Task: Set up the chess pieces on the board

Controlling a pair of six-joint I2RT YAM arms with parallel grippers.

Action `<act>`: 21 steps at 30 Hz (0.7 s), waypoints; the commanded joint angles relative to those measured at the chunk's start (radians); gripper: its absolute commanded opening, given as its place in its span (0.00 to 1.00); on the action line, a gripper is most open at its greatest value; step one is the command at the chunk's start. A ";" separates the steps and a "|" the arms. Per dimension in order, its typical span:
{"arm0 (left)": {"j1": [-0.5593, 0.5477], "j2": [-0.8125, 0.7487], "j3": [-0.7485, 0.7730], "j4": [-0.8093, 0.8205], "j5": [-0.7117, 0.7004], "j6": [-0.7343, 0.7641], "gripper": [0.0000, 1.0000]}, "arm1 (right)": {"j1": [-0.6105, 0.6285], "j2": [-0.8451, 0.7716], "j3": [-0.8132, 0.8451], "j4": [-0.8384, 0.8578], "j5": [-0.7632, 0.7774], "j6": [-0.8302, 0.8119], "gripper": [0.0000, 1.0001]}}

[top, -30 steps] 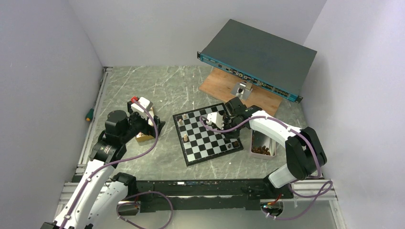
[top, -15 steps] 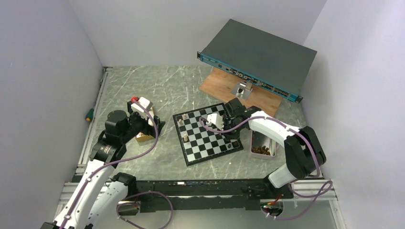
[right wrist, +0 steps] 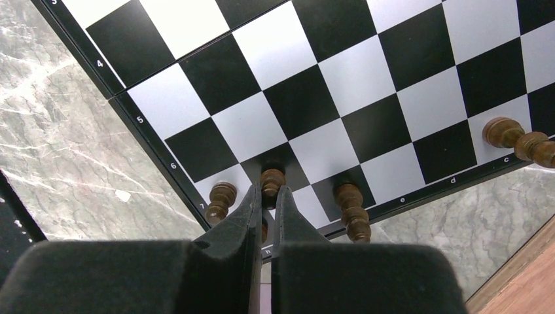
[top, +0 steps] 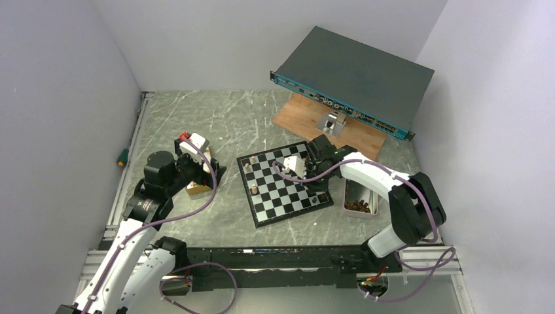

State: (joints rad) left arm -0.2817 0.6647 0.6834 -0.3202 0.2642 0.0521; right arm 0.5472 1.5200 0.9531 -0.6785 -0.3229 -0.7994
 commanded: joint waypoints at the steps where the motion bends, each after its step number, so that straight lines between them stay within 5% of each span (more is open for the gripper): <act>1: 0.007 -0.005 0.013 0.023 0.006 0.008 0.99 | 0.010 0.008 -0.003 0.026 -0.005 0.018 0.05; 21: 0.007 -0.007 0.013 0.022 0.003 0.009 0.99 | 0.022 0.026 -0.011 0.035 0.018 0.023 0.13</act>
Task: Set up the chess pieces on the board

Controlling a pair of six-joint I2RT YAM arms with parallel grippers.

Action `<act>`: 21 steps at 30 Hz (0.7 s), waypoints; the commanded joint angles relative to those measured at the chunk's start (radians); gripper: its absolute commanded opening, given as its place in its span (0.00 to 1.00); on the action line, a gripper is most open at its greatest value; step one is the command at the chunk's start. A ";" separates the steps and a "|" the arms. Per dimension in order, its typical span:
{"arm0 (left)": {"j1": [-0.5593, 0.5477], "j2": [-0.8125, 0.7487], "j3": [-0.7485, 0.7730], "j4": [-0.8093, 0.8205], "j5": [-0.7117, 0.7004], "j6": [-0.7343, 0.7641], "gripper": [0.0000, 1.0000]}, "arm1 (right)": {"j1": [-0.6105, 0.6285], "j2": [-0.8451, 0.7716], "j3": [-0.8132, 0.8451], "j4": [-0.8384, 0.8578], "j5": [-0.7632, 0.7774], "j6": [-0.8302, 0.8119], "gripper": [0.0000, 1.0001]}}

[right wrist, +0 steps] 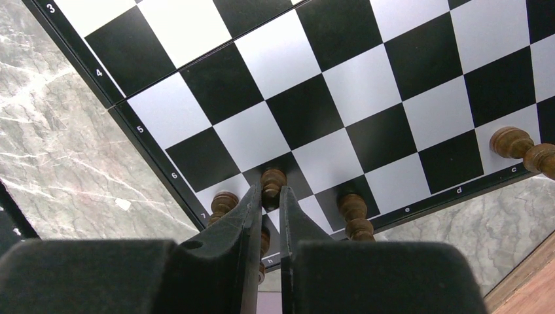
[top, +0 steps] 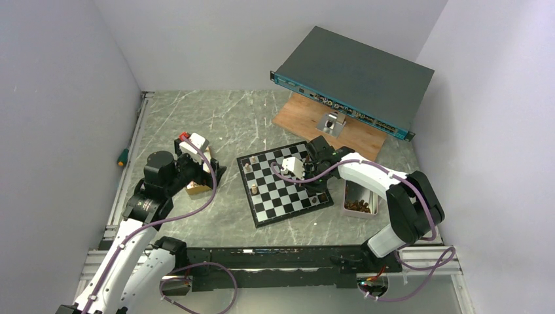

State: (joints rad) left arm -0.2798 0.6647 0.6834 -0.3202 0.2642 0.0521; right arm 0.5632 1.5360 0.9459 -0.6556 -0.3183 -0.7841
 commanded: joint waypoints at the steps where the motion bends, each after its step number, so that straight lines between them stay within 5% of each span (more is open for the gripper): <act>1: 0.005 -0.006 0.013 0.022 0.004 0.009 0.99 | 0.006 0.011 -0.004 0.011 0.013 0.008 0.14; 13: 0.005 -0.007 0.013 0.022 0.002 0.009 0.99 | 0.007 0.006 -0.002 0.011 0.024 0.012 0.26; 21: 0.005 -0.006 0.013 0.022 0.004 0.009 0.99 | 0.007 0.005 -0.001 0.016 0.047 0.017 0.21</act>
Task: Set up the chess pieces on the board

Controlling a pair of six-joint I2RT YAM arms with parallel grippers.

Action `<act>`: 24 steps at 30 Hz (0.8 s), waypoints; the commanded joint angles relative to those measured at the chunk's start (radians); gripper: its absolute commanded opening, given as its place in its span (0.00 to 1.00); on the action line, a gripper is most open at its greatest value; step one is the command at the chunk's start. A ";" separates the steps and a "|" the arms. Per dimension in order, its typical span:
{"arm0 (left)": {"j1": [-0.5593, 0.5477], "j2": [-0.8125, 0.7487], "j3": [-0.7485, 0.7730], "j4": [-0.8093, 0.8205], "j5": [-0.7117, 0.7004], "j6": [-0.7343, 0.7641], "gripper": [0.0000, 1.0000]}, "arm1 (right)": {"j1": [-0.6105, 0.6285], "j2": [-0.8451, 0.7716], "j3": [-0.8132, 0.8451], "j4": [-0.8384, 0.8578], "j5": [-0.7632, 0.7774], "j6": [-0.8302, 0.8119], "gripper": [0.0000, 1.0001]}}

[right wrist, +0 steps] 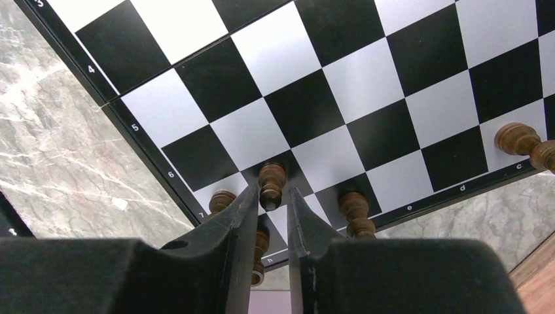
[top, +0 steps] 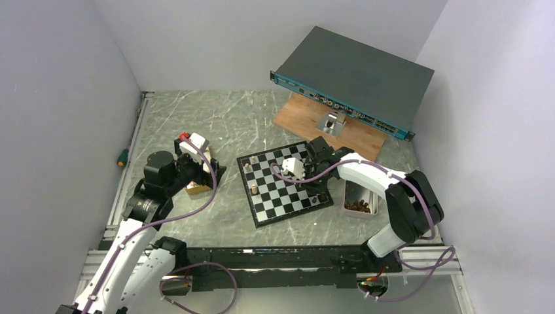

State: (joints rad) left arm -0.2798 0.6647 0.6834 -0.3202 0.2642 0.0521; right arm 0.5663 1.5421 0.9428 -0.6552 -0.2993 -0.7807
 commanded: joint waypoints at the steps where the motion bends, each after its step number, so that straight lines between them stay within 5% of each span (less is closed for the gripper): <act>1: 0.007 -0.006 0.013 0.023 0.004 0.009 0.99 | 0.004 -0.001 0.003 0.016 0.033 0.013 0.20; 24: 0.008 -0.005 0.013 0.022 0.004 0.009 0.99 | -0.003 -0.023 0.002 -0.015 0.052 -0.009 0.08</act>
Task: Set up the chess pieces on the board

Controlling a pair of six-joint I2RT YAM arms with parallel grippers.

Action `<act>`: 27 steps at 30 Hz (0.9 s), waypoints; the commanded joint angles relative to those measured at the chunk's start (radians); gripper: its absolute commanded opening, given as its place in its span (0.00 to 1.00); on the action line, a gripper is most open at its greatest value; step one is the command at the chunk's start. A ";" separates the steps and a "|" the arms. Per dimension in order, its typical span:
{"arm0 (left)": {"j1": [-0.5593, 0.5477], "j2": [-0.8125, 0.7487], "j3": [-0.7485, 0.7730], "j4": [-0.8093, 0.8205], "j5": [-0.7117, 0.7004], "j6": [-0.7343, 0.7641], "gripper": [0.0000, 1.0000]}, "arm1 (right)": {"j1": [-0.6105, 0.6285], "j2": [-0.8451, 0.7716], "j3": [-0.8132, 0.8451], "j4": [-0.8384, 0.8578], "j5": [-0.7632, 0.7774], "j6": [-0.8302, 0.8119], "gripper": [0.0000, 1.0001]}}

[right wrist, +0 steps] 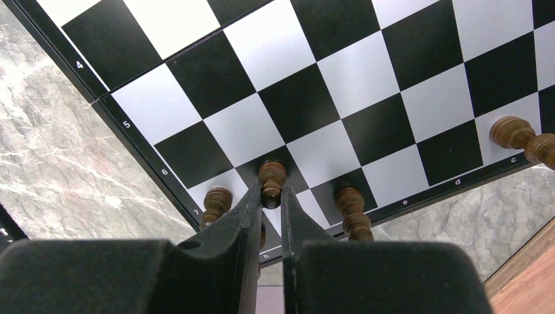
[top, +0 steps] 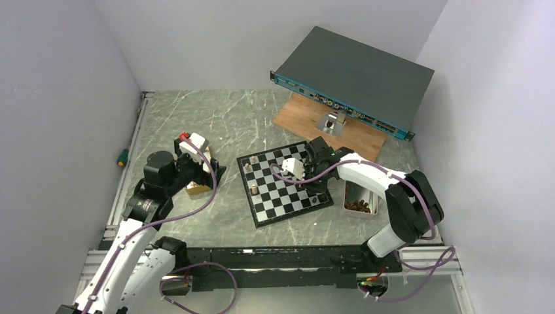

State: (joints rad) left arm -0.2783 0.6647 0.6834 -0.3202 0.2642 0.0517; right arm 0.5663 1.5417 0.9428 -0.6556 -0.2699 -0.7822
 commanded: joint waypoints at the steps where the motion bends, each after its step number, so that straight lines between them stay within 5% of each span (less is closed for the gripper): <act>1: 0.006 -0.005 0.013 0.022 0.004 0.010 0.99 | -0.003 -0.024 0.002 -0.016 0.024 -0.009 0.08; 27: 0.007 -0.003 0.013 0.023 0.004 0.010 0.99 | -0.011 -0.025 0.011 -0.026 -0.025 -0.007 0.12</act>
State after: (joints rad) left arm -0.2779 0.6647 0.6834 -0.3202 0.2642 0.0521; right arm 0.5568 1.5387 0.9428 -0.6693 -0.2714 -0.7929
